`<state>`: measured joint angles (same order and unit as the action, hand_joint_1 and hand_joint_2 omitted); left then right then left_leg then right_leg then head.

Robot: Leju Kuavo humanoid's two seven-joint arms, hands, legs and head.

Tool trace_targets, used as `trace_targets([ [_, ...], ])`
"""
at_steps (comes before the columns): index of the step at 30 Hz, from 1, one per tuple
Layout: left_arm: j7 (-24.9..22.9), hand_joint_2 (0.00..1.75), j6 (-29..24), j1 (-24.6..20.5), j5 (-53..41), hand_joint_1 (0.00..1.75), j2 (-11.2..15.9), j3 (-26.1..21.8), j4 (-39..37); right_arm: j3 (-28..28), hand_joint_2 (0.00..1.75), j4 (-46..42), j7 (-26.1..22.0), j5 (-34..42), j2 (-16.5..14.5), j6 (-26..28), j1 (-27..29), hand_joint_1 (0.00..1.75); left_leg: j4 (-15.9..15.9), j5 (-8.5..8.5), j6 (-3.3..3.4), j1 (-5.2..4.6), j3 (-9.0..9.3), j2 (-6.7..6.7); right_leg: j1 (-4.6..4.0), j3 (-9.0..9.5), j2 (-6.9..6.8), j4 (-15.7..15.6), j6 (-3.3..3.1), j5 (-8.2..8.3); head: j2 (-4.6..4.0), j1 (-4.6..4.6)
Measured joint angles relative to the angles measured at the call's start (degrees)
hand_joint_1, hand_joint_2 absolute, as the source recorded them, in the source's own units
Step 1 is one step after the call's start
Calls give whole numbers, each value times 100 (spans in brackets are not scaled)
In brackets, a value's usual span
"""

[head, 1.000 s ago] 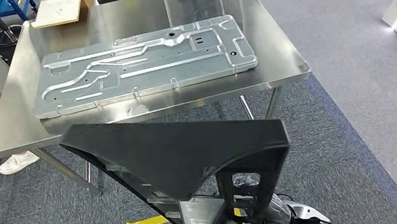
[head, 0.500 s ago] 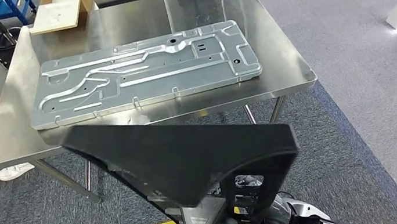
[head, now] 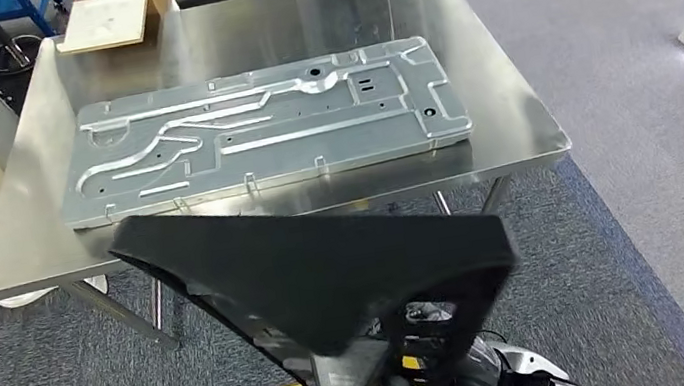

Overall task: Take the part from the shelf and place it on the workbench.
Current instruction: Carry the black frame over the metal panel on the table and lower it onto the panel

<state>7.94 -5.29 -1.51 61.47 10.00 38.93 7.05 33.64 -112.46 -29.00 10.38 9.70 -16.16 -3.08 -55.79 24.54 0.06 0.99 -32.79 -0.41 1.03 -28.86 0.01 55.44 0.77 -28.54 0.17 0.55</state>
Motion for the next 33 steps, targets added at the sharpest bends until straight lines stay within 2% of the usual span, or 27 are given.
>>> trace_targets([
  [2, 14, 175, 7, -1, 9, 0, -1, 1, 1, 0, 175, -4, -2, -2, 1, 10, -7, 175, 31, 43, 78, 21, 61, 7, 5, -161, -1, 373, 43, -198, 0, -1],
  [4, 35, 175, 18, -8, 17, 0, -1, 2, 1, 0, 175, -3, -3, -2, 1, 21, -9, 175, 35, 80, 139, 8, 106, 12, 5, -595, -1, 1166, 56, -515, 0, -1],
  [5, 46, 175, 25, -14, 19, 0, -1, 3, 1, 0, 175, -2, -2, -2, 1, 26, -7, 175, 35, 96, 159, -6, 121, 10, 2, -836, -1, 1544, 53, -618, 0, -2],
  [6, 57, 175, 30, -16, 20, 0, 0, 4, 1, 0, 175, -1, -2, -2, 1, 30, -6, 175, 35, 115, 173, -21, 143, 5, -8, -1007, -1, 1762, 39, -611, 0, -2],
  [7, 63, 175, 34, -15, 21, 0, 0, 7, 1, 0, 175, 1, -1, -2, 1, 34, -5, 175, 35, 137, 183, -39, 175, -2, -24, -1077, 0, 1767, 10, -488, 0, -2],
  [8, 68, 175, 37, -13, 21, 0, 0, 9, 1, 0, 175, 1, -1, -2, 1, 39, -4, 175, 40, 161, 188, -59, 217, -11, -49, -1031, 1, 1540, -42, -252, 0, -2],
  [9, 72, 175, 38, -12, 21, 0, -2, 14, 1, 0, 175, 1, -1, -2, 1, 45, -5, 175, 54, 186, 191, -70, 264, -20, -95, -896, 4, 1125, -129, 52, 0, -2],
  [10, 75, 175, 43, -13, 21, 0, -20, 19, 2, 0, 175, 1, -1, -2, 1, 50, -4, 175, 66, 208, 187, -87, 304, -24, -140, -749, 6, 734, -231, 282, 0, 2],
  [11, 80, 175, 47, -18, 21, 0, -24, 23, 2, 0, 175, -2, -3, -3, 1, 57, -5, 175, 77, 226, 178, -92, 328, -30, -183, -633, 5, 415, -314, 446, 0, 4],
  [12, 84, 175, 51, -22, 21, 0, -33, 27, 3, 0, 175, -3, -5, -3, 1, 63, -4, 175, 84, 244, 158, -87, 339, -30, -222, -564, 4, 232, -376, 511, 0, 5],
  [14, 89, 175, 54, -31, 21, 0, -24, 33, 5, 0, 175, -8, -8, -6, 1, 69, -3, 175, 93, 273, 104, -89, 352, -23, -235, -519, -2, 142, -411, 473, 0, 4],
  [16, 95, 175, 57, -35, 21, 0, -13, 44, 6, 0, 175, -19, -8, -11, 0, 69, 0, 175, 24, 377, 57, -106, 354, -5, -177, -409, -19, -2, -403, 441, 0, 5],
  [17, 100, 175, 58, -42, 21, 0, -6, 54, 7, 0, 175, -25, -8, -13, -1, 69, -1, 175, -151, 493, 32, -109, 288, -1, -143, -350, -28, -79, -394, 434, 0, 7],
  [18, 104, 175, 61, -48, 21, 0, 0, 64, 7, 0, 175, -30, -9, -15, -2, 70, 1, 175, -455, 658, 3, -91, 150, 3, -121, -310, -36, -122, -377, 427, 0, 8],
  [20, 109, 175, 61, -56, 21, 0, 10, 80, 8, 0, 175, -32, -9, -15, -2, 70, 4, 175, -1251, 983, -73, -43, -258, 6, -113, -292, -37, -118, -367, 401, 0, 9],
  [21, 108, 175, 61, -52, 22, 0, 14, 86, 8, 0, 175, -32, -9, -16, -2, 70, 9, 175, -1520, 1040, -111, -19, -411, 7, -107, -291, -35, -97, -354, 381, 0, 9],
  [22, 108, 175, 61, -44, 22, 0, 16, 90, 8, 0, 175, -32, -9, -16, -2, 70, 13, 175, -1584, 979, -143, 2, -468, 8, -97, -292, -28, -66, -336, 358, 0, 9],
  [23, 107, 175, 62, -37, 23, 0, 16, 95, 8, 0, 175, -32, -9, -17, -2, 70, 16, 175, -1416, 806, -172, 22, -411, 10, -83, -291, -21, -24, -310, 328, 0, 9],
  [24, 107, 175, 63, -32, 24, 0, 19, 98, 8, 0, 175, -32, -9, -18, -2, 70, 18, 175, -1048, 561, -195, 42, -255, 15, -67, -289, -15, 27, -277, 290, 0, 9],
  [26, 108, 175, 63, -37, 30, 0, 28, 102, 8, 0, 175, -33, -9, -18, -2, 70, 18, 175, -337, 268, -202, 45, 64, 18, -56, -300, -11, 119, -203, 223, 0, 9],
  [27, 108, 175, 62, -41, 33, 0, 34, 103, 8, 0, 175, -34, -10, -17, -2, 70, 16, 175, -138, 221, -176, 35, 153, 16, -60, -310, -12, 143, -167, 209, 0, 9],
  [29, 111, 175, 56, -42, 40, 0, 45, 106, 8, 0, 175, -36, -16, -18, -3, 79, 12, 175, -70, 238, -93, 4, 170, 7, -70, -326, -14, 150, -115, 214, 0, 9],
  [31, 116, 175, 50, -35, 49, 0, 46, 111, 8, 0, 175, -37, -42, -30, -4, 115, 11, 175, -52, 219, -11, 16, 175, 11, -63, -342, -11, 186, -70, 172, 0, 8],
  [33, 127, 175, 48, -34, 62, 0, 48, 117, 8, -9, 175, -50, -116, -76, -4, 202, 10, 175, -26, 202, 69, 35, 188, 21, -47, -508, -7, 581, -23, -83, 0, 7],
])
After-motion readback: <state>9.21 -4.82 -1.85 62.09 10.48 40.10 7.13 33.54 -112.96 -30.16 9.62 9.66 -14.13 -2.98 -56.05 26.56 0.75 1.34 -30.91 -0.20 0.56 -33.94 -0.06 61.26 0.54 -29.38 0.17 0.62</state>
